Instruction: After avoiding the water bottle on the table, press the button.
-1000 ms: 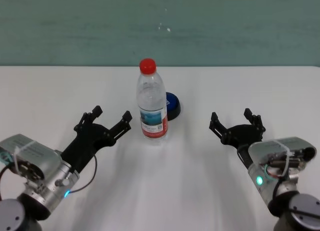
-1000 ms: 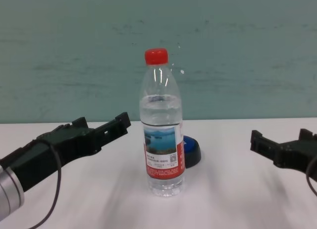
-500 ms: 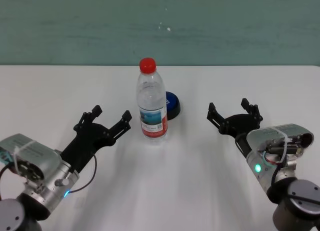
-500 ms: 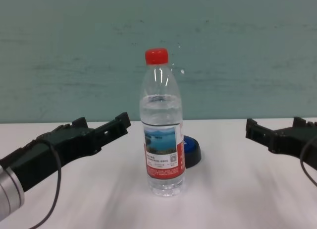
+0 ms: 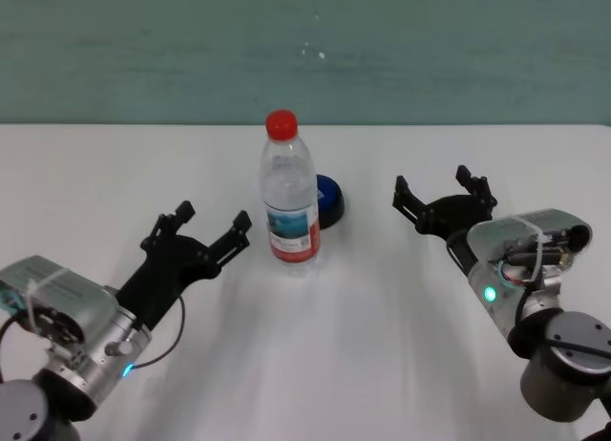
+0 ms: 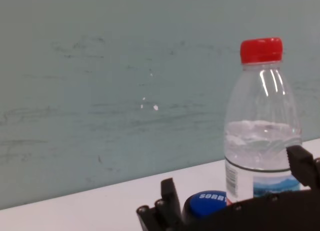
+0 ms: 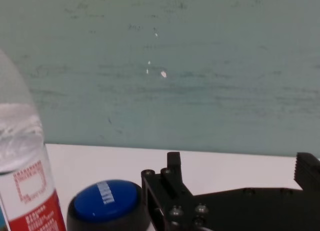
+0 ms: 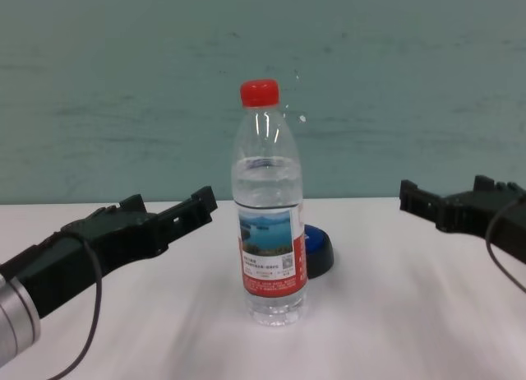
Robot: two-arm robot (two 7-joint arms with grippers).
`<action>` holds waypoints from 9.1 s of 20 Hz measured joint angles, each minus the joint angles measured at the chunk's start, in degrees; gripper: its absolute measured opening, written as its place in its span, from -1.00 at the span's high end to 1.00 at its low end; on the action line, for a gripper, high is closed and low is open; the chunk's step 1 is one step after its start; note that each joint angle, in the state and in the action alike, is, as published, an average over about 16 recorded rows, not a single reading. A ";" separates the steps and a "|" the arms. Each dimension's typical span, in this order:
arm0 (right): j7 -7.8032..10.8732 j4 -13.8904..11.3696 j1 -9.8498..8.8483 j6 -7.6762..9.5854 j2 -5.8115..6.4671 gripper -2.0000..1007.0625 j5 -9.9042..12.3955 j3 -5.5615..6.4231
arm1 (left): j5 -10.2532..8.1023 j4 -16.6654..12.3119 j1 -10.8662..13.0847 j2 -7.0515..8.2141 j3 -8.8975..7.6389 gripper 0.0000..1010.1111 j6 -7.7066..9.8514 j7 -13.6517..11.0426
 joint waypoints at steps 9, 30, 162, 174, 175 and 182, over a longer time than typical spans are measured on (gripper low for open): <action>2.69 3.98 4.10 0.12 -0.33 -0.99 -0.27 0.81 | -0.01 0.00 0.00 0.00 0.00 -1.00 0.00 0.00; 6.46 12.16 11.49 1.10 0.16 -0.99 1.35 -0.60 | -0.01 0.00 0.00 0.00 0.00 -1.00 0.00 0.00; 10.47 20.84 18.37 -1.21 0.17 -0.99 3.66 -4.47 | -0.01 0.00 0.00 0.00 0.00 -1.00 0.00 0.00; 8.88 10.79 11.55 0.03 2.42 -0.99 4.58 -3.49 | -0.01 0.00 0.00 0.00 0.00 -1.00 0.00 0.00; 8.72 9.87 10.91 0.13 2.57 -0.99 4.60 -3.44 | -0.01 0.00 0.00 0.00 0.00 -1.00 0.00 0.00; 7.62 3.41 6.30 0.73 3.51 -0.99 4.67 -2.91 | -0.01 0.00 0.00 0.00 0.00 -1.00 0.00 0.00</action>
